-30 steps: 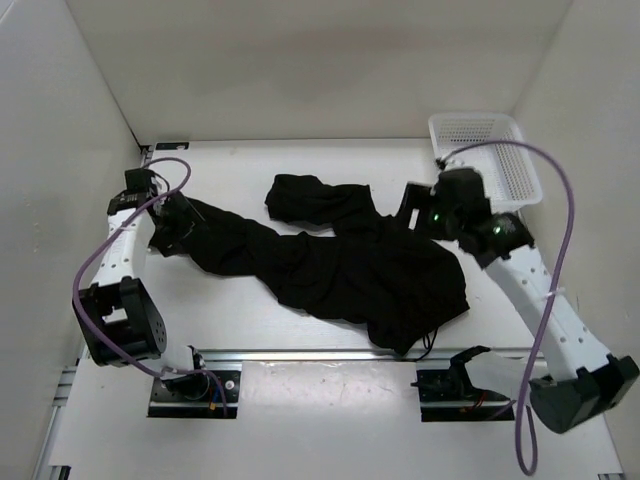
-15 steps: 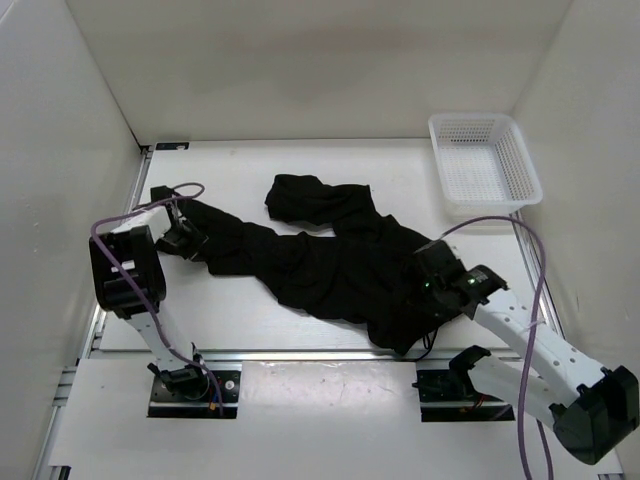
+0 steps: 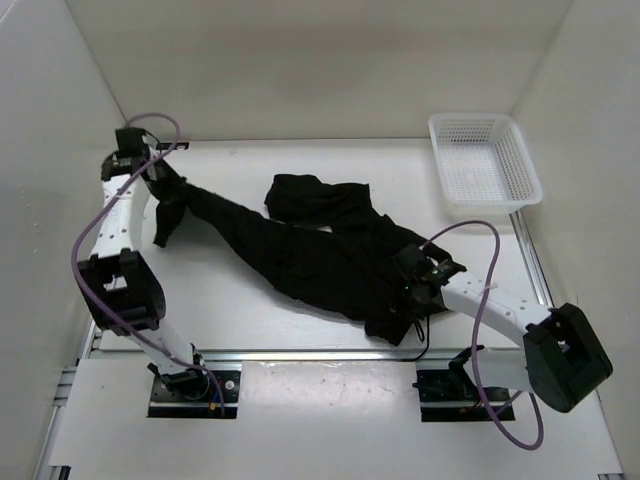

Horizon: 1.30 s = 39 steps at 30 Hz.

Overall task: Fold and stack the trousers
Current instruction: Flatten the trousers out

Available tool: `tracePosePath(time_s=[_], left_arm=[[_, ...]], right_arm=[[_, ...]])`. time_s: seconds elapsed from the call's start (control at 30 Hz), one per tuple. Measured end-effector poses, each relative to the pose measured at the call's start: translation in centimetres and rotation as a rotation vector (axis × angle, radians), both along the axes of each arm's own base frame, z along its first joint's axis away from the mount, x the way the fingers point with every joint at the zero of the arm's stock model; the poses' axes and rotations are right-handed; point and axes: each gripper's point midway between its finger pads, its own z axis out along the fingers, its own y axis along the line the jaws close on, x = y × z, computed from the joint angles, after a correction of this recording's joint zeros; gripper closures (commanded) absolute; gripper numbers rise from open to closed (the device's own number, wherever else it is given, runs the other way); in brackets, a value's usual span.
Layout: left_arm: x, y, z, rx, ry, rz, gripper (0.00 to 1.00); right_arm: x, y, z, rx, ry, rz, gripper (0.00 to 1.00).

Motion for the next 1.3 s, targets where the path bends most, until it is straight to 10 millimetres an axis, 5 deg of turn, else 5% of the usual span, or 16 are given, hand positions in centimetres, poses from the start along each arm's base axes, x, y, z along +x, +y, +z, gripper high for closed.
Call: tracePosePath(time_s=[0.2,0.27,0.37,0.47,0.5,0.53,0.63,0.67,0.73,0.77,0.87,0.97,1.13,1.3], left_arm=[[-0.4,0.9,13.2,0.098,-0.283,0.04,0.9],[-1.6,1.2,15.7,0.119,-0.333,0.058,0.9],[-3.5,2.4,16.8,0.144,-0.344,0.103,0.9],[-5.3,4.2,14.7,0.174,-0.275,0.158,0.56],[-5.9,4.8,13.5,0.183,-0.239,0.18,0.44],[-6.5,5.3,12.3,0.19,-0.202,0.194,0.21],[-7.7,6.0,9.7,0.198,-0.119,0.213,0.1],[-7.8,5.8,9.5,0.197,-0.112,0.202,0.09],[-7.3,4.7,10.0,0.194,-0.132,0.152,0.16],[-6.8,3.9,10.3,0.189,-0.144,0.118,0.31],[-3.8,0.1,11.9,0.185,-0.201,-0.041,0.33],[0.4,-4.7,12.3,0.19,-0.239,-0.214,0.06],[7.6,-13.4,7.6,0.16,-0.183,-0.426,0.01],[11.8,-17.7,-1.1,0.146,-0.055,-0.493,0.01]], right_arm=[[6.5,-1.7,3.2,-0.003,-0.121,-0.096,1.0],[8.4,-2.2,4.9,-0.006,-0.189,-0.101,1.0],[8.2,-2.5,5.7,-0.003,-0.229,-0.083,1.0],[6.2,-3.5,5.1,-0.009,-0.215,-0.079,0.94],[5.2,-4.0,4.8,-0.015,-0.203,-0.085,0.83],[4.2,-4.6,4.7,-0.023,-0.191,-0.094,0.47],[2.9,-5.7,5.9,-0.041,-0.192,-0.12,0.05],[3.1,-5.8,6.8,-0.045,-0.207,-0.124,0.0],[4.1,-6.0,9.0,-0.054,-0.255,-0.129,0.0],[4.9,-6.0,10.4,-0.061,-0.285,-0.132,0.0],[8.2,-5.6,14.7,-0.072,-0.387,-0.135,0.09],[11.5,-5.0,16.9,-0.078,-0.444,-0.134,0.09],[15.5,-6.7,13.7,-0.009,-0.377,-0.218,0.06],[14.0,-9.5,8.9,0.007,-0.247,-0.294,0.0]])
